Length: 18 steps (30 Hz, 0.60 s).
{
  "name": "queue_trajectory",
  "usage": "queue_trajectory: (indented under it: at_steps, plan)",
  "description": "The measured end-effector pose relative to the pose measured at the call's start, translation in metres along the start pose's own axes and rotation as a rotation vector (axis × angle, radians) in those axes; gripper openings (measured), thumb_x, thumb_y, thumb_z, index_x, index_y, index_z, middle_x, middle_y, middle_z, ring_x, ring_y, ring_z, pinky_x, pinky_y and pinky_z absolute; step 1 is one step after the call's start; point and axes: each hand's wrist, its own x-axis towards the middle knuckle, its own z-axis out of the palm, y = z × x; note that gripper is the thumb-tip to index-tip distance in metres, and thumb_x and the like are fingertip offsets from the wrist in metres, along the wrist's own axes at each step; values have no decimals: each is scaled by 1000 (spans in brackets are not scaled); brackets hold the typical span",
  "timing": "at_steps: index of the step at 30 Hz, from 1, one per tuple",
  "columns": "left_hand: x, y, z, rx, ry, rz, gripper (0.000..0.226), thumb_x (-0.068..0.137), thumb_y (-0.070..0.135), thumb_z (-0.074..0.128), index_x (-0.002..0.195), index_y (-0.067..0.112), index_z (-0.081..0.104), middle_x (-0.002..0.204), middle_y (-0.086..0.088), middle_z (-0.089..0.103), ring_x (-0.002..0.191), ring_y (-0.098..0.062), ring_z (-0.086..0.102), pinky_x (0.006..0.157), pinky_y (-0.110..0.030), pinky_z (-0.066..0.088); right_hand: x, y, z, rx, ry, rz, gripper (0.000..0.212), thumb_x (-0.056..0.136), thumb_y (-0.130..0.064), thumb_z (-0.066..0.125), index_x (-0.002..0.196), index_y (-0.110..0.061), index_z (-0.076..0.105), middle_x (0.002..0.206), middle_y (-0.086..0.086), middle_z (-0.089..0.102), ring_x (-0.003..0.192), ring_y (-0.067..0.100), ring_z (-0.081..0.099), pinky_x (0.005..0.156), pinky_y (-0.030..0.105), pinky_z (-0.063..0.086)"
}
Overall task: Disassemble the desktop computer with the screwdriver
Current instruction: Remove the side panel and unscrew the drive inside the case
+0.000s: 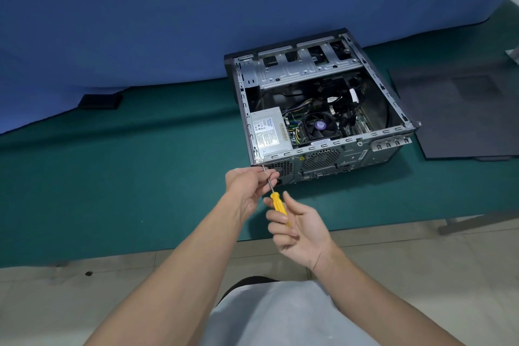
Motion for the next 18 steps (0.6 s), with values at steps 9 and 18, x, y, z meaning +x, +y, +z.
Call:
queue_trajectory:
  at_steps: [9, 18]
  plan:
    - [1, -1, 2, 10, 5, 2, 12, 87, -17, 54, 96, -10, 56, 76, -22, 69, 65, -24, 71, 60, -29, 60, 9, 13, 22, -751, 490, -269, 23, 104, -21, 38, 81, -15, 41, 58, 0, 34, 42, 11, 28, 38, 21, 21]
    - [0, -3, 4, 29, 40, 27, 15, 84, -20, 56, 92, -7, 56, 79, -22, 69, 66, -24, 71, 62, -30, 60, 10, 11, 26, -1228, 683, -365, 20, 100, -26, 47, 86, -12, 46, 78, 10, 50, 62, 20, 44, 56, 32, 35]
